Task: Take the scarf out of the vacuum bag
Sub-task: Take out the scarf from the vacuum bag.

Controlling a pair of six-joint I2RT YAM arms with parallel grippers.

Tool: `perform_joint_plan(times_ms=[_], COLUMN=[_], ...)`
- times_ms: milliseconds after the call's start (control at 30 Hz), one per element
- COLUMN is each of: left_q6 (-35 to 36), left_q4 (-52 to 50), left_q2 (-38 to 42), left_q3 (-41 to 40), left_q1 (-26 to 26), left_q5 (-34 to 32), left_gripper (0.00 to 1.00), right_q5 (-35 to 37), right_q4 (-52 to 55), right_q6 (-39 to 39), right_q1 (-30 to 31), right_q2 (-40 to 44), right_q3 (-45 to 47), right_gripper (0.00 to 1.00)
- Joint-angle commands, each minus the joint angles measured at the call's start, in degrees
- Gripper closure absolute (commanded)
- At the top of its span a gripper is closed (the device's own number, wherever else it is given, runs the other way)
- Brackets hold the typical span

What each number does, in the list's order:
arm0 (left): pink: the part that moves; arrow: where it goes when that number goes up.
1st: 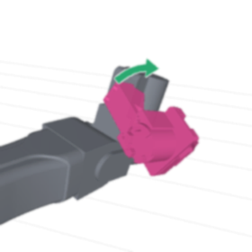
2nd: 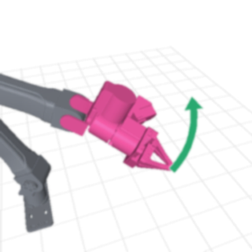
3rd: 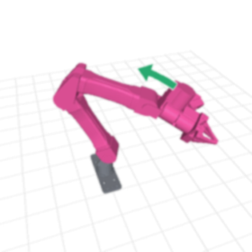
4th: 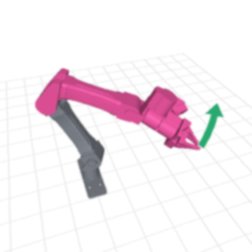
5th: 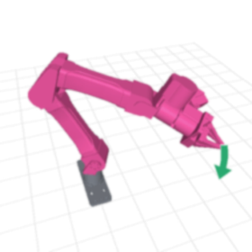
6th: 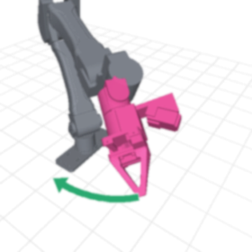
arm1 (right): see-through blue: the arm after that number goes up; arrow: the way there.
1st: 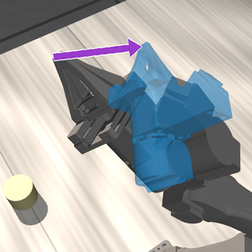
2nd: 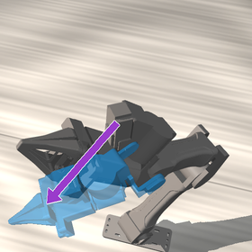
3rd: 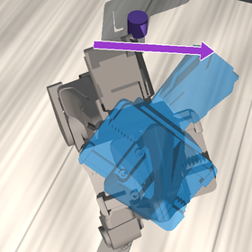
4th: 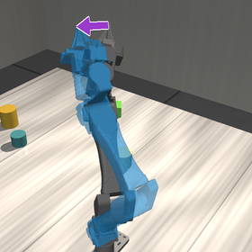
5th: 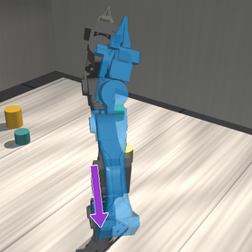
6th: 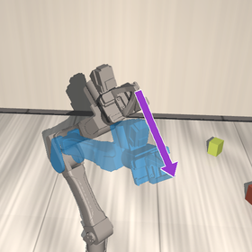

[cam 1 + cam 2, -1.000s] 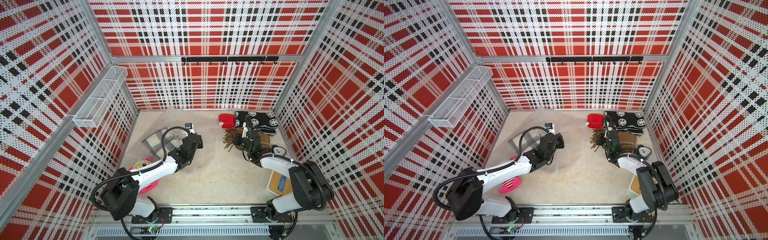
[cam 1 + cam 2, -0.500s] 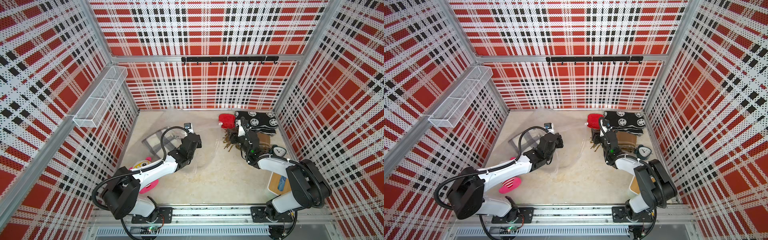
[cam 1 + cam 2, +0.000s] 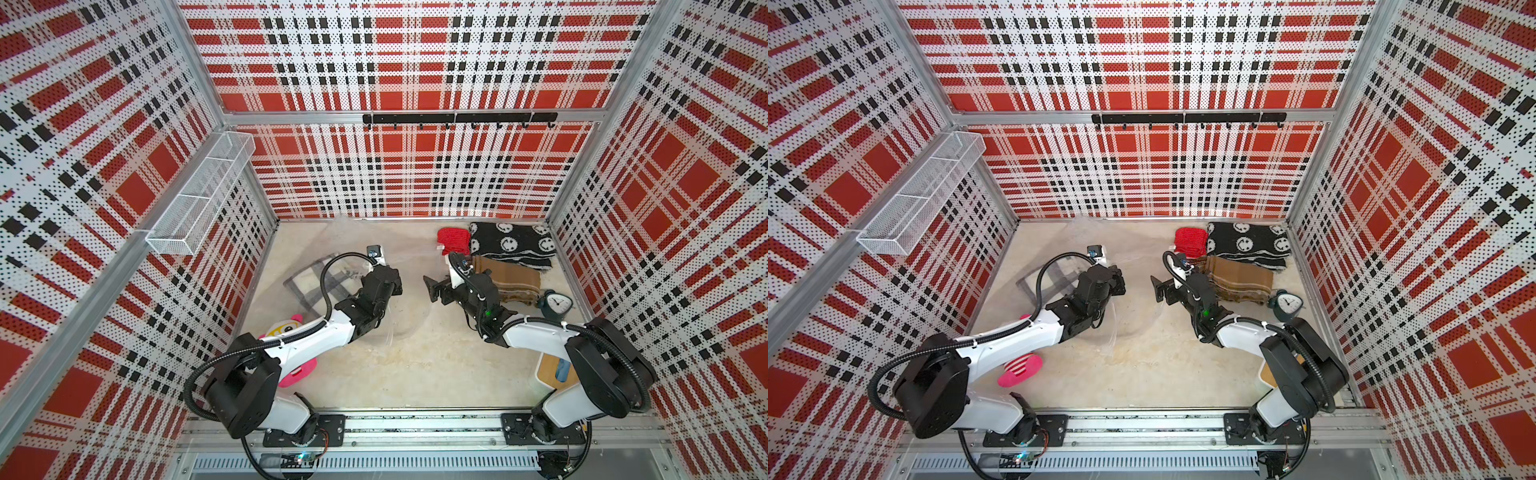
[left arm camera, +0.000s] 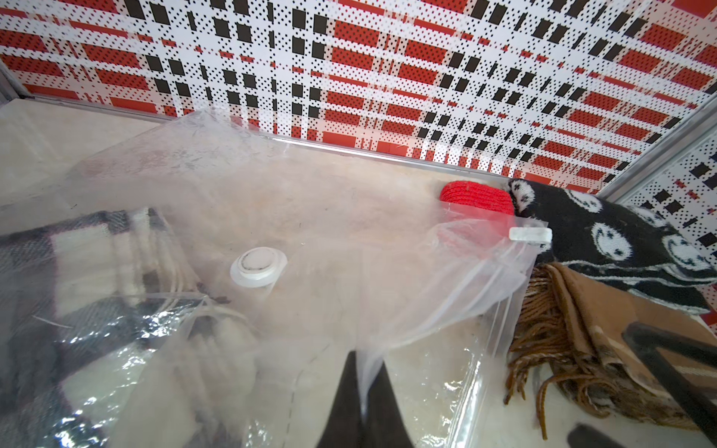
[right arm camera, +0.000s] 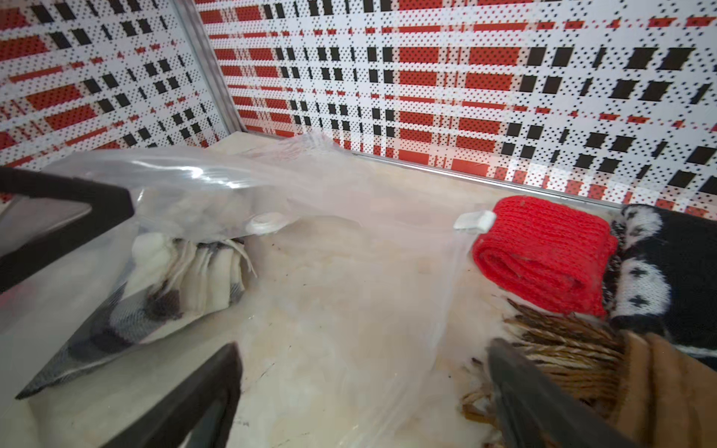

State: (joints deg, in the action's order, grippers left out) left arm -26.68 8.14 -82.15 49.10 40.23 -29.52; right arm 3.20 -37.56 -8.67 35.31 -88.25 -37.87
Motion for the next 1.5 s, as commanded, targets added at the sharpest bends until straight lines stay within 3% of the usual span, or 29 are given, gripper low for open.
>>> perform_joint_plan(times_ms=[0, 167, 367, 667, 1067, 1467], left_q6=[0.39, 0.31, 0.3, 0.21, -0.52, -0.93], left_q4=[1.32, 1.32, 0.9, 0.48, 0.43, 0.72], left_q2=[-0.77, -1.39, -0.13, 1.37, 1.03, 1.98], left_q3=[-0.56, -0.32, -0.26, -0.33, -0.11, 0.08], left_q1=[-0.41, -0.52, -0.59, -0.76, -1.68, -1.43], left_q5=[0.43, 0.51, 0.69, 0.34, 2.85, 2.95], left_gripper=[1.0, 1.0, 1.0, 1.0, 1.0, 1.0], right_q5=[-1.64, -4.71, -9.56, -15.05, -15.63, -17.41], right_q4=[-2.13, -6.92, -4.42, -9.58, -10.51, -9.75], right_q6=[2.12, 1.22, -3.95, -11.26, -19.55, -29.46], right_q1=[1.68, 3.98, 5.26, 6.61, 8.54, 8.99], right_q2=[-2.02, -3.84, -10.08, -13.93, -17.81, -25.87], right_q3=[0.13, 1.17, -4.65, -3.79, -4.39, -12.3], right_gripper=[0.0, 0.02, 0.12, 0.18, 0.17, 0.16])
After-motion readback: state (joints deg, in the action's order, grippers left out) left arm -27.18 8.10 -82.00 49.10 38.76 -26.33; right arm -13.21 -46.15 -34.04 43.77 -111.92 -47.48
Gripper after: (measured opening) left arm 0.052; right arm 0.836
